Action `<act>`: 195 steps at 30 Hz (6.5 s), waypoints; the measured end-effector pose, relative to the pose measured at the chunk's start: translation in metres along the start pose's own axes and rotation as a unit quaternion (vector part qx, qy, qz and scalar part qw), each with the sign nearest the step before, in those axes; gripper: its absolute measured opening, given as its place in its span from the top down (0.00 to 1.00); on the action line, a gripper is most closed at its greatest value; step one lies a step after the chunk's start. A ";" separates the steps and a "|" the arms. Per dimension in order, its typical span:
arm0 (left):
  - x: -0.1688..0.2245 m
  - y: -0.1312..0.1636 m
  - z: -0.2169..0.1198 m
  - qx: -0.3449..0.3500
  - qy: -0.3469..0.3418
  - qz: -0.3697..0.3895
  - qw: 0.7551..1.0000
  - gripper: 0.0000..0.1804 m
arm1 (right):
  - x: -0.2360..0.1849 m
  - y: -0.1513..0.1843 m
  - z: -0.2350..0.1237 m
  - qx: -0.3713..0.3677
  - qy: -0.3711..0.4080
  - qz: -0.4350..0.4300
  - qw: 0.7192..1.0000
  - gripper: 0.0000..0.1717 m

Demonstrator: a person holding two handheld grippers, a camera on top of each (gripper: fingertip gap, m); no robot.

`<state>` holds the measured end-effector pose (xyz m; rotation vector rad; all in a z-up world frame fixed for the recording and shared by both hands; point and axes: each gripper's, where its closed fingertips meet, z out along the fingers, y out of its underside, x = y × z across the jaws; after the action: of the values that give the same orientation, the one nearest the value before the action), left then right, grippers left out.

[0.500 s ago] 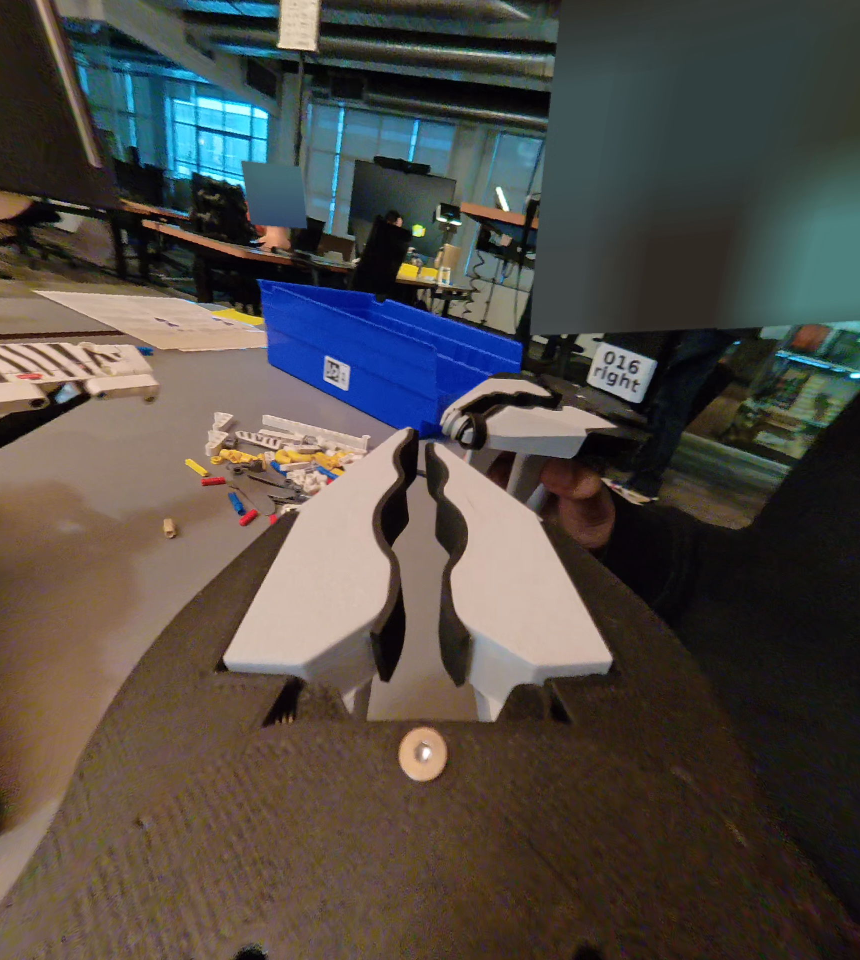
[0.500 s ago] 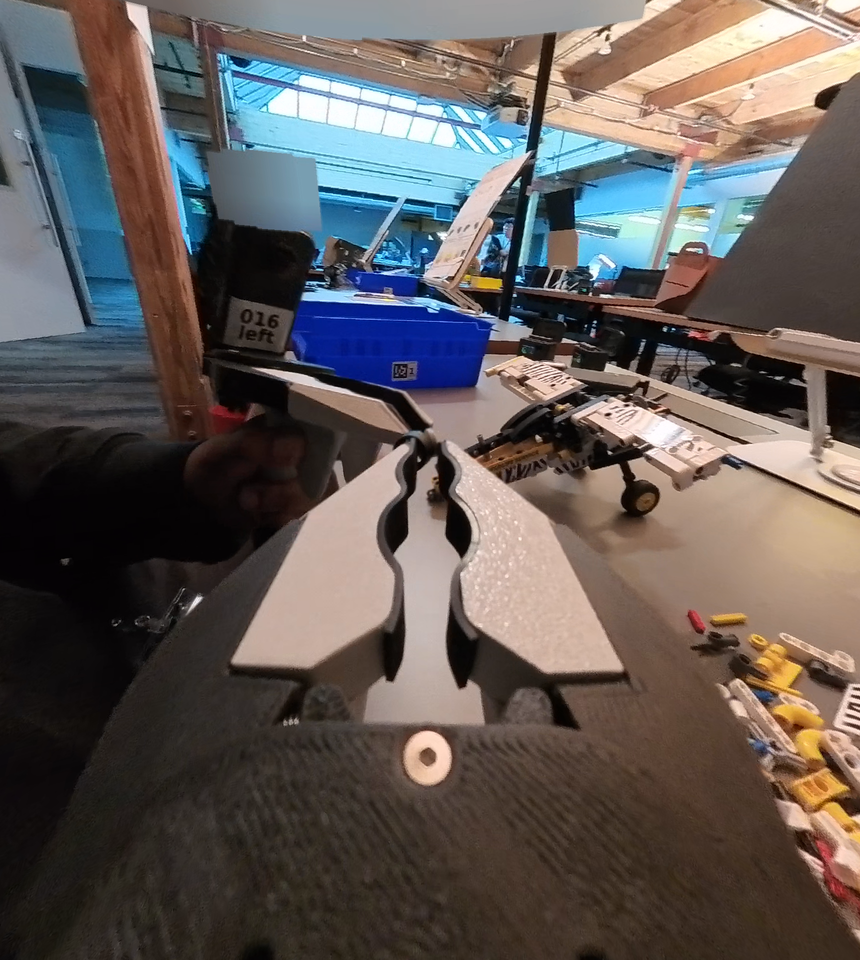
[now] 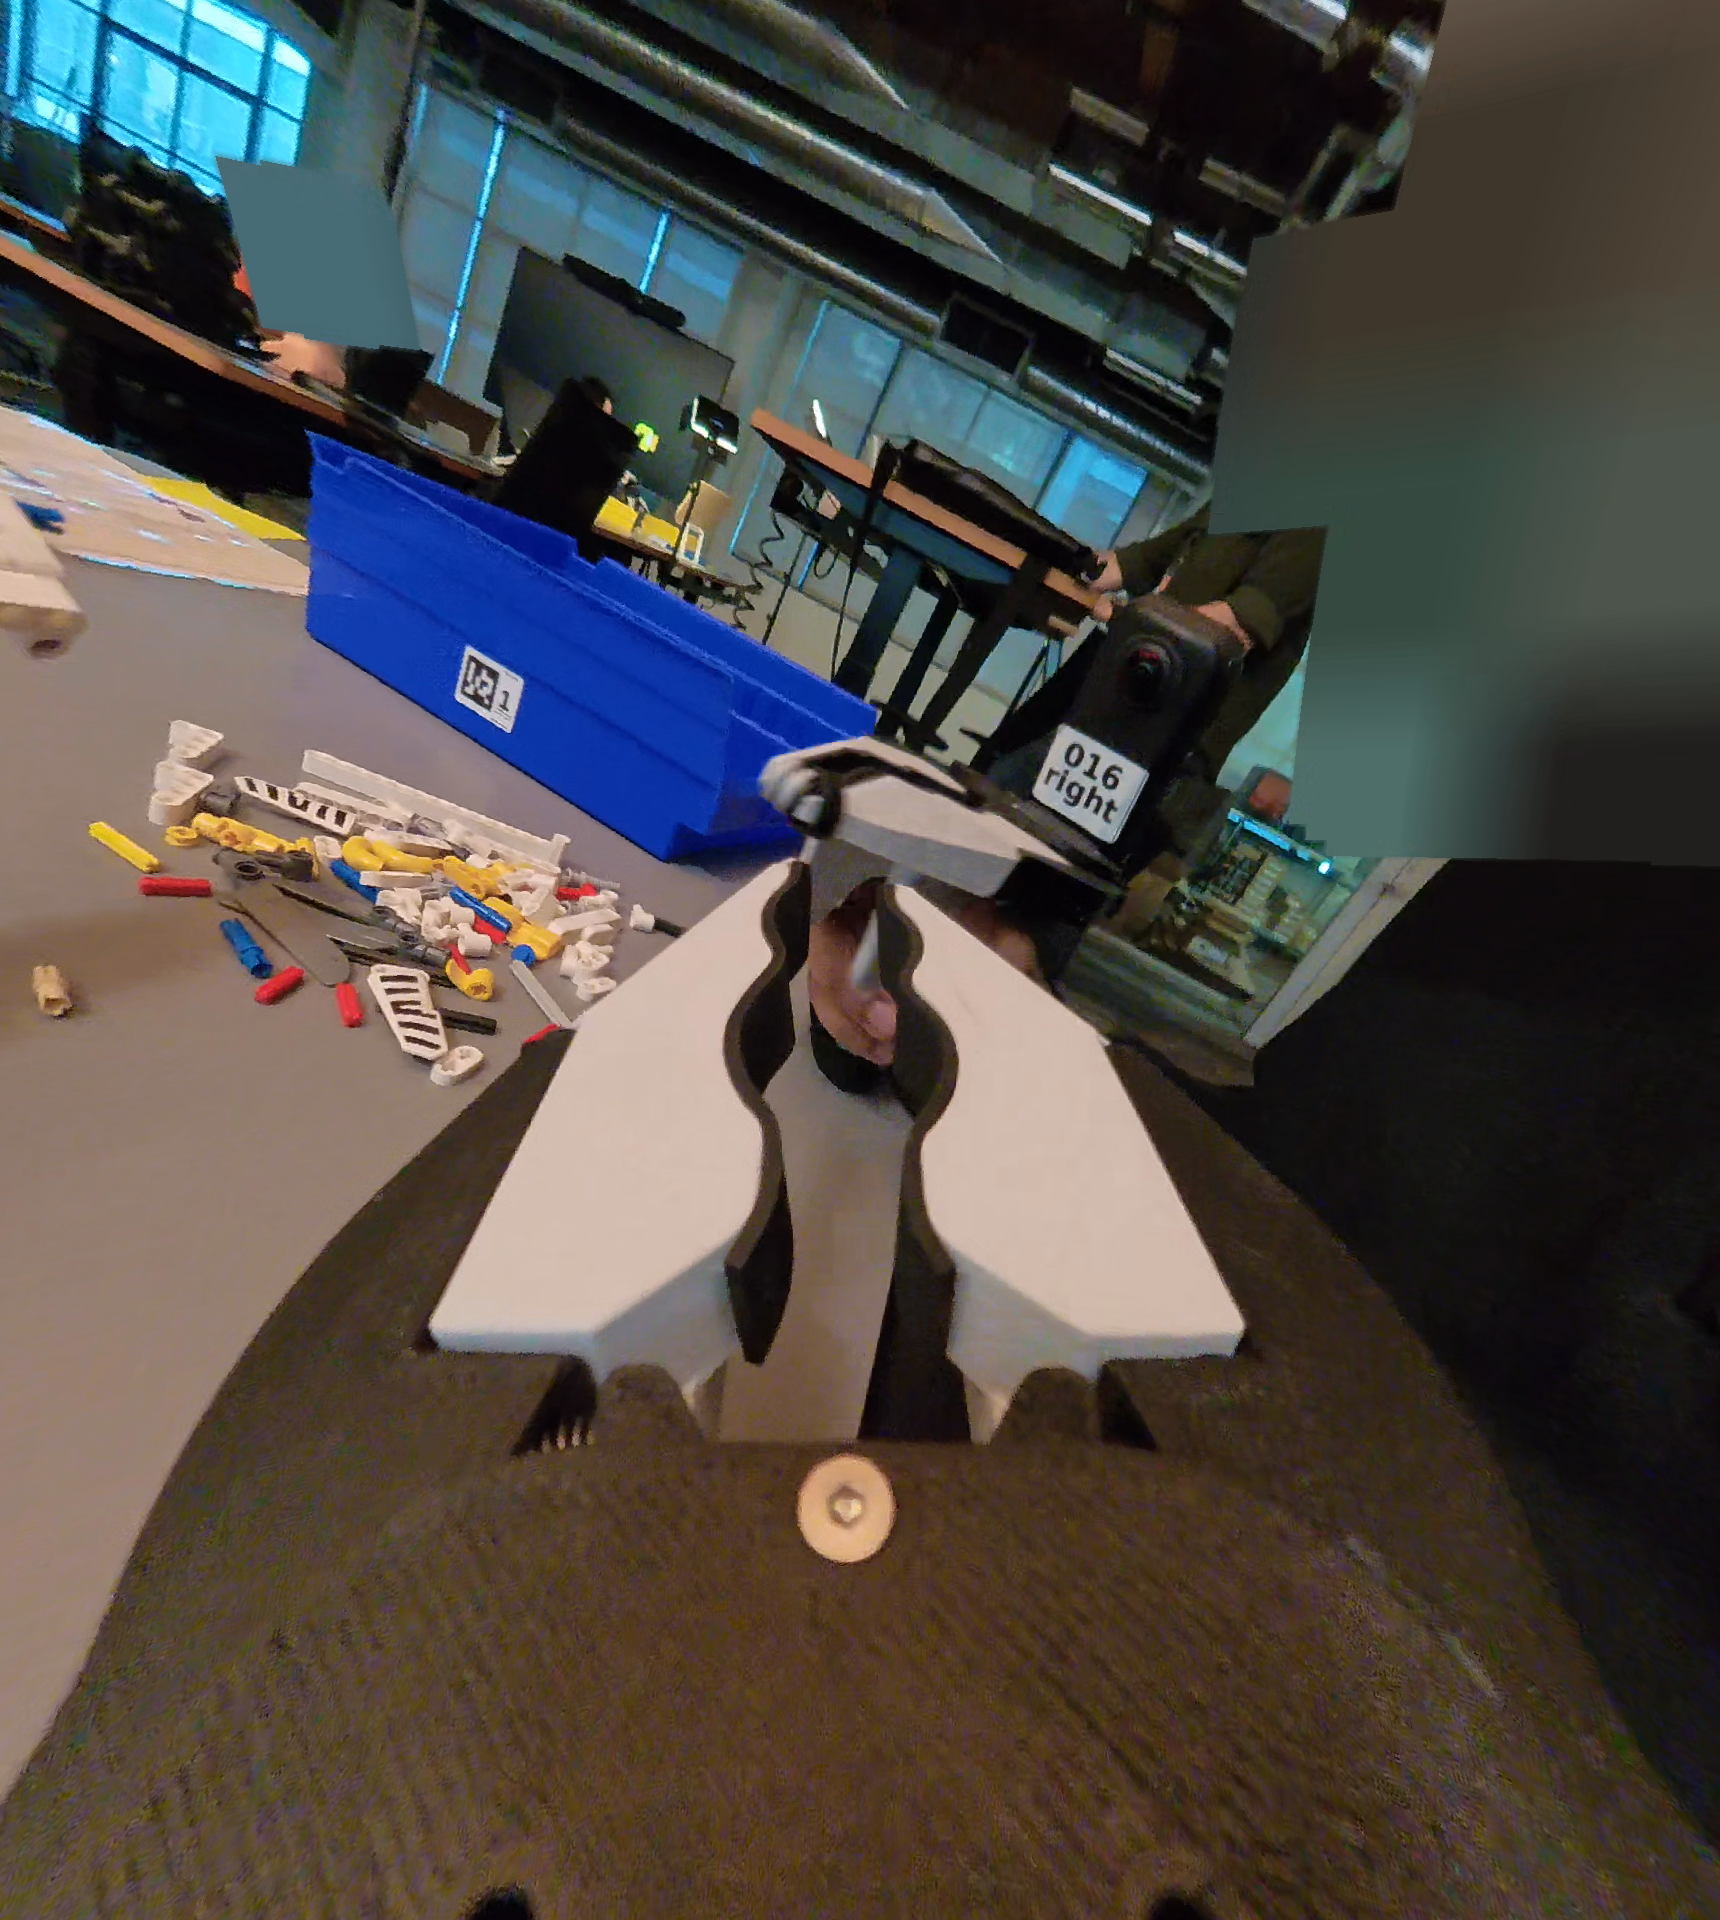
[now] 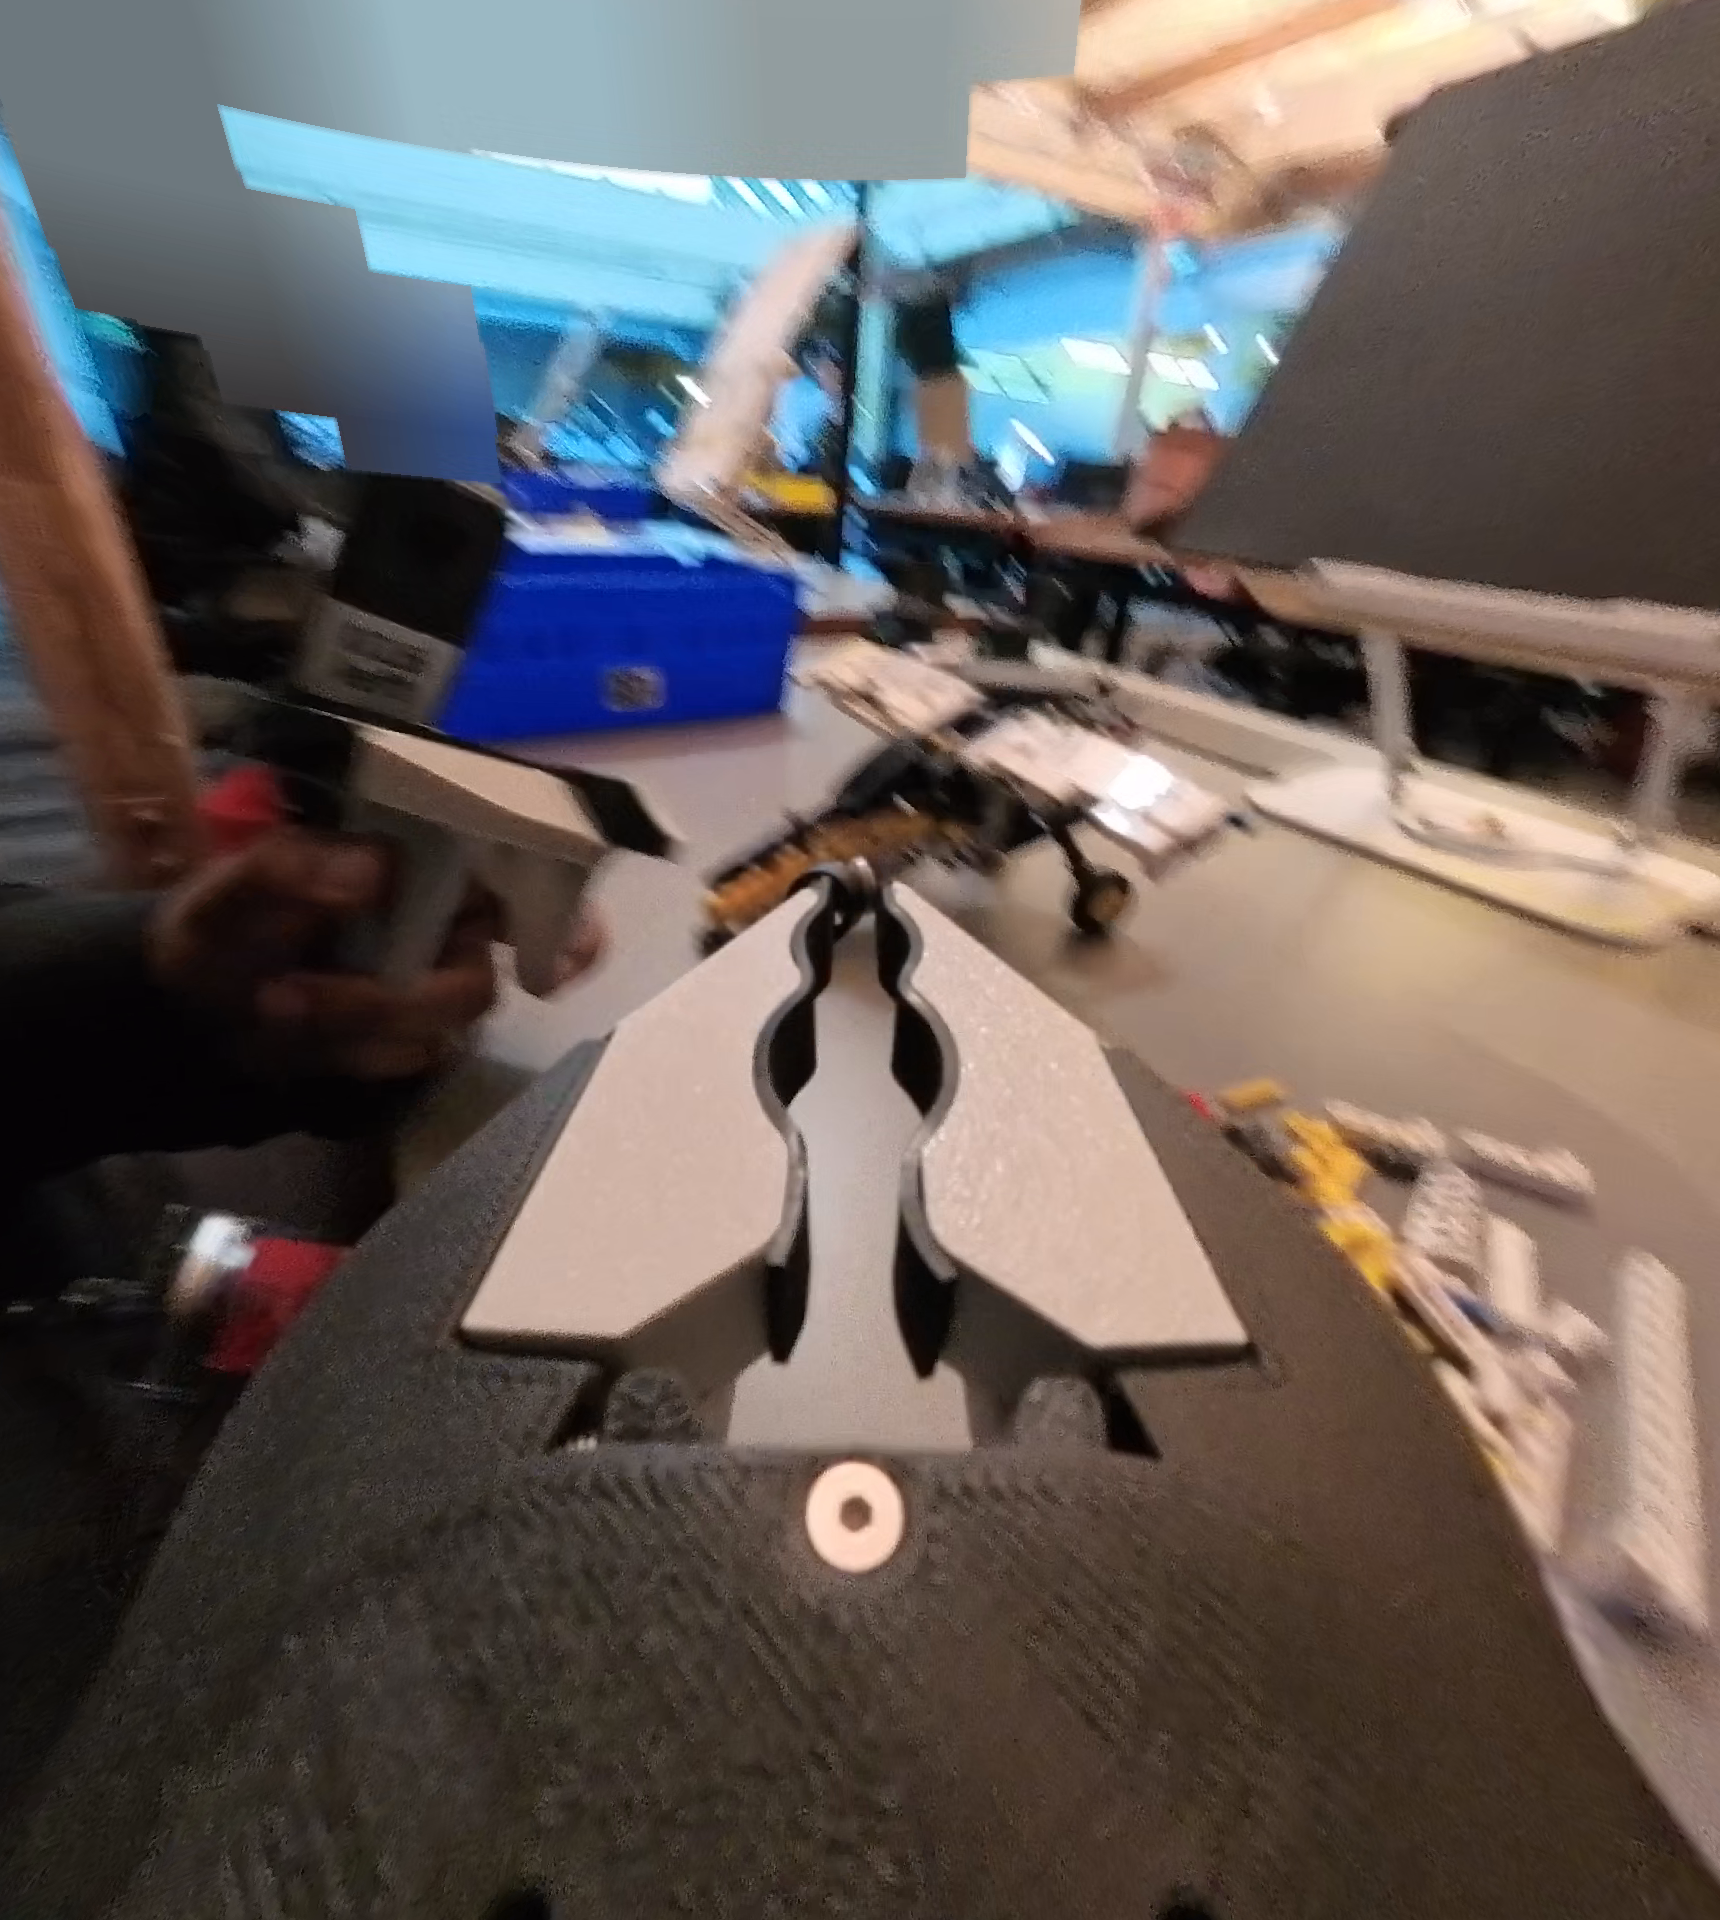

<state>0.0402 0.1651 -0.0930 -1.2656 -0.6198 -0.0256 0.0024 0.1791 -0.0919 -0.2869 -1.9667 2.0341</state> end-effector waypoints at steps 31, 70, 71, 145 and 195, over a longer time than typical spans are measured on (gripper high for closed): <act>-0.008 -0.004 -0.003 0.017 -0.004 -0.035 0.999 0.96 | 0.050 0.099 -0.012 -0.323 0.063 0.109 0.938 0.97; -0.017 0.010 0.014 -0.033 0.084 -0.329 0.940 0.96 | -0.020 0.022 -0.008 -0.066 -0.001 -0.281 0.957 0.99; -0.019 0.010 0.014 -0.030 0.078 -0.330 0.940 0.97 | -0.016 0.023 -0.008 -0.070 0.011 -0.281 0.957 0.99; -0.073 -0.004 0.041 -0.050 -0.116 -0.022 0.992 1.00 | 0.042 0.011 -0.033 -0.049 0.140 -0.181 0.972 0.99; -0.011 -0.063 -0.177 0.189 -0.250 0.065 0.947 1.00 | -0.057 -0.010 0.026 -0.006 -0.021 -0.039 0.999 0.90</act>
<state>0.0840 -0.0164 -0.0712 -0.9327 -0.9251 0.5167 0.0480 0.1355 -0.0840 -0.1701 -1.9826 1.9961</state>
